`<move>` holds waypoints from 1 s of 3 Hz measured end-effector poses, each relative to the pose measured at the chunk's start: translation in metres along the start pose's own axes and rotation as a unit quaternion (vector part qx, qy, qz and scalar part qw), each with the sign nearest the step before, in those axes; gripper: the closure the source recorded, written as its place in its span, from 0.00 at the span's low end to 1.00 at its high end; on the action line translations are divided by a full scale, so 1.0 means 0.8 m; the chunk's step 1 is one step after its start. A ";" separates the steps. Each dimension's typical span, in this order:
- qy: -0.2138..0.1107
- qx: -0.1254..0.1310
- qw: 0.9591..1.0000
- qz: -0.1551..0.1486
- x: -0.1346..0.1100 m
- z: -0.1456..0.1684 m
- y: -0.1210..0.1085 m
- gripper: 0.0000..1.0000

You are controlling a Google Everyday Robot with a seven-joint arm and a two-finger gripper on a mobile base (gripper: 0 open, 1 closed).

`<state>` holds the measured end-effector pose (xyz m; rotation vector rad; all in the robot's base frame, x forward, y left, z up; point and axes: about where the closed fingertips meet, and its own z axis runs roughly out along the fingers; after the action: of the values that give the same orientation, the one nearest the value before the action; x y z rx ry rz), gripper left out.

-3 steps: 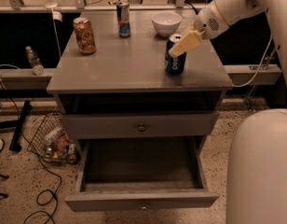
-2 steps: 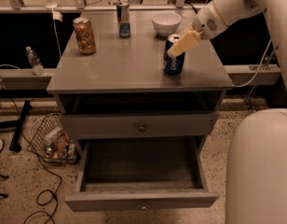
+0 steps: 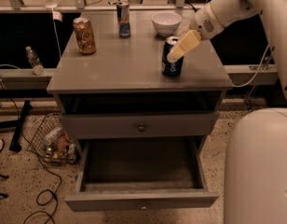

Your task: Pick pepsi can from middle drawer and place on counter

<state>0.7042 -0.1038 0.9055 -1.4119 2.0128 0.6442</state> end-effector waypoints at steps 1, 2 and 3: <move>0.000 0.000 1.000 0.000 0.000 0.000 0.000 0.00; 0.009 0.061 0.998 0.006 0.045 -0.064 -0.010 0.00; 0.003 0.120 0.992 0.028 0.101 -0.133 -0.012 0.00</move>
Offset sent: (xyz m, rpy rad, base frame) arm -0.0346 -0.1256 0.0182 -0.1081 -0.1265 -0.1833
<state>0.6722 -0.2324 0.9237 -1.2209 2.0624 0.4053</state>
